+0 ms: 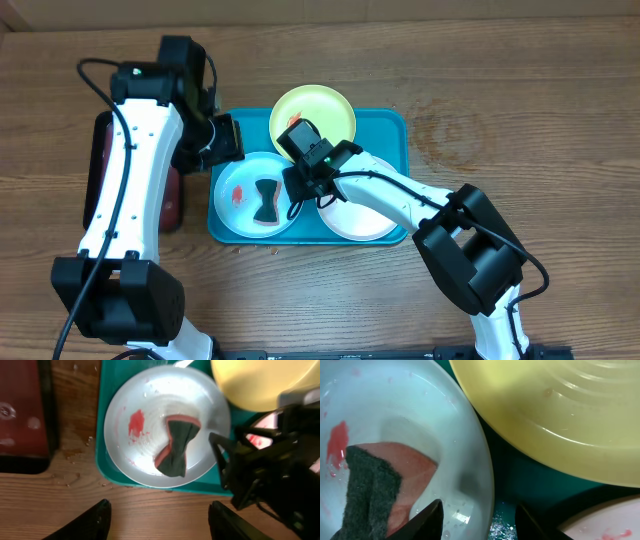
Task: Clean dirty plates on tray and stack at the side
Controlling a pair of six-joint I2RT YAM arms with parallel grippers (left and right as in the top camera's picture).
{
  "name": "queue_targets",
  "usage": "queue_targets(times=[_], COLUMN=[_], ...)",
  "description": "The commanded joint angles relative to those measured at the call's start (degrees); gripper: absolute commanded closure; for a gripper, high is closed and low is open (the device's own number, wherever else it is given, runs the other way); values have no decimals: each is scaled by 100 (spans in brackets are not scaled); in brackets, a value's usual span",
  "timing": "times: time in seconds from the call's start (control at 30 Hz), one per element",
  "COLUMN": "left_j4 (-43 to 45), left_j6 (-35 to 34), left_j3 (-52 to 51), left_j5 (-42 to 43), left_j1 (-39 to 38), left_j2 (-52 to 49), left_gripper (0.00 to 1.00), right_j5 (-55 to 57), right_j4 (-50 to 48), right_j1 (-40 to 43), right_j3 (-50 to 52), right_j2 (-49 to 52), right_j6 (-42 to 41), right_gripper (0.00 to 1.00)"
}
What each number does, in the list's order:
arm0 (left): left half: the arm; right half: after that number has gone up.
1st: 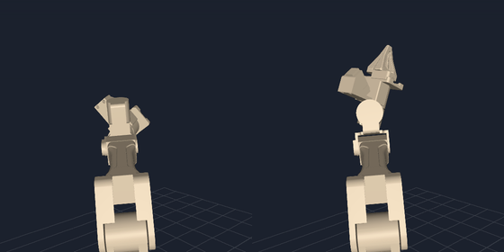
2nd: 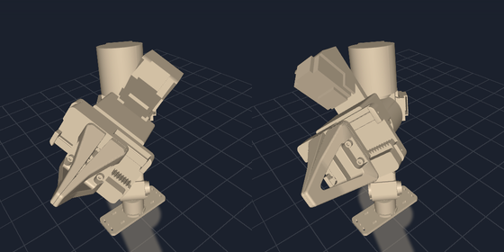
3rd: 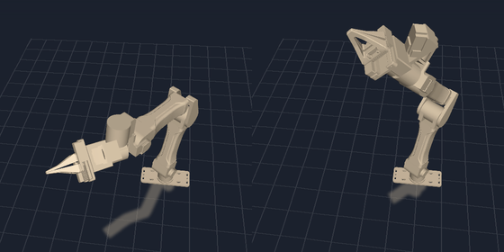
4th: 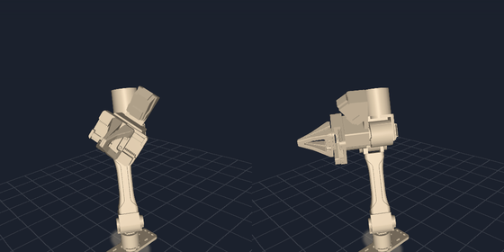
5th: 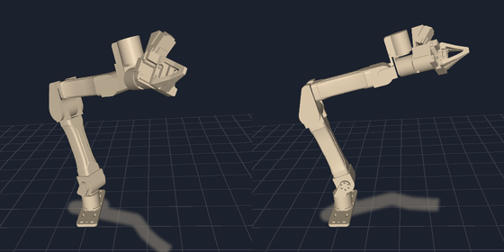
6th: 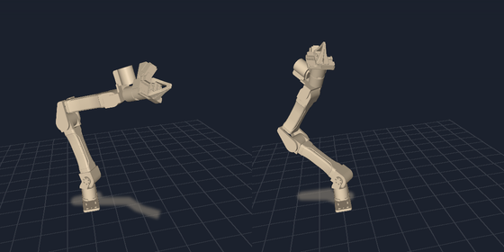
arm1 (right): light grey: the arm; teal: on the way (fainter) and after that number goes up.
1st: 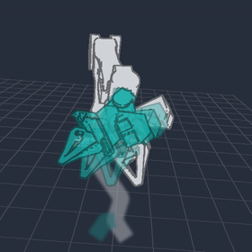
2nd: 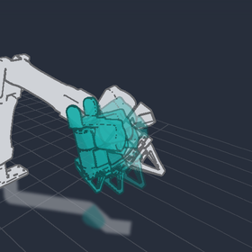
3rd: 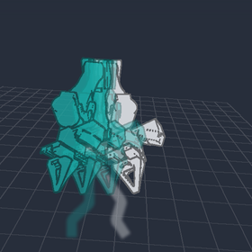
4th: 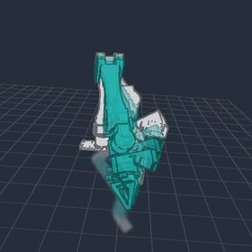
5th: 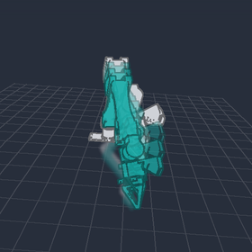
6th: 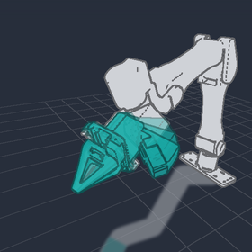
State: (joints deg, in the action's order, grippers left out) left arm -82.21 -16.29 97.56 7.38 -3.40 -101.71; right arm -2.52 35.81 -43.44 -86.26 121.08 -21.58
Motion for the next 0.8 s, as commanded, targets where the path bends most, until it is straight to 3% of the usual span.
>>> queue_targets(times=[0.0,0.03,0.1,0.23,0.5,0.77], left_j4=[225,463,872,1532,3088,3685], left_j6=[114,203,466,518,516,638], left_j3=[-699,-1080,-1587,-2236,-3248,-3333], left_j5=[177,354,785,1143,1261,1121], left_j1=[-42,-42,-42,-44,-55,-227], left_j2=[-17,-17,-17,-17,-17,-20], left_gripper=[39,52,48,51,44,44], right_j5=[87,-20,-101,-101,-162,-162], right_j4=[4,0,9,20,46,44], right_j1=[4,4,4,11,7,7], right_j3=[-107,-109,-109,-109,-109,-109], right_j2=[144,144,144,144,144,144], right_j6=[31,11,-11,-118,-118,-118], right_gripper=[57,60,64,82,80,80])
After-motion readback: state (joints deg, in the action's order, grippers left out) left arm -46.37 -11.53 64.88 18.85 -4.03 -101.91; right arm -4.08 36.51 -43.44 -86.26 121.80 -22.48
